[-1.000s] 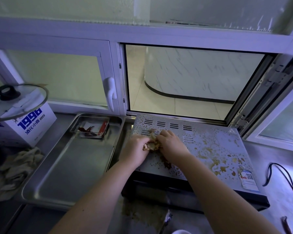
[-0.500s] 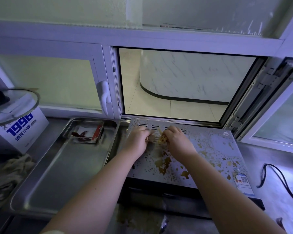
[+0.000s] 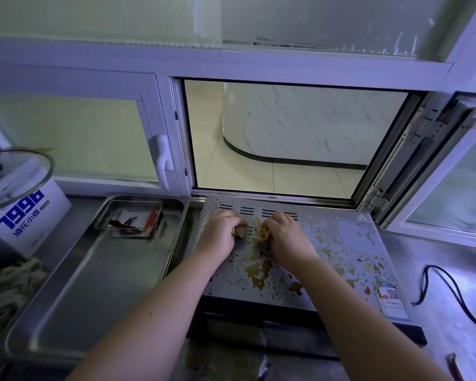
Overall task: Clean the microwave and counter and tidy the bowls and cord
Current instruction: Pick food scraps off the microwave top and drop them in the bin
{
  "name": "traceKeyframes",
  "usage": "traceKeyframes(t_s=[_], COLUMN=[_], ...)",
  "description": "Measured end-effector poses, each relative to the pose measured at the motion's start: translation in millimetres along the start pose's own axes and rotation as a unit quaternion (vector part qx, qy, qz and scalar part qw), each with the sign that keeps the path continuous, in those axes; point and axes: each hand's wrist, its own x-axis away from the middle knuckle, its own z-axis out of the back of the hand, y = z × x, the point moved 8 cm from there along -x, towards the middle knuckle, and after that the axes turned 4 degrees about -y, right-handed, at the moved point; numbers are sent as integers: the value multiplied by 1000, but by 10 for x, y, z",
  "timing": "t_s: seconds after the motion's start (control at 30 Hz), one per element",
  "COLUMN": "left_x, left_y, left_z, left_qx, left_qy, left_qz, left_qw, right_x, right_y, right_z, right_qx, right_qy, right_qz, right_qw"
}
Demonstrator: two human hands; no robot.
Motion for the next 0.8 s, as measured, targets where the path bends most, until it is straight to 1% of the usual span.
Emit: traceKeyframes(t_s=[0.17, 0.47, 0.63, 0.8], left_x=[-18, 71, 71, -1], left_y=[39, 154, 83, 75], left_z=[-65, -128, -176, -219], left_qx=[-39, -89, -156, -218], left_qy=[-22, -50, -97, -132], left_qz=[-3, -20, 10, -27], left_qw=[999, 995, 983, 967], right_x=[80, 315, 357, 321], right_y=[15, 89, 57, 79], right_z=[24, 169, 139, 122], right_qx=[-7, -3, 14, 13], right_qy=[6, -16, -23, -20], right_qz=[-4, -33, -30, -26], right_qw=[1000, 999, 999, 999])
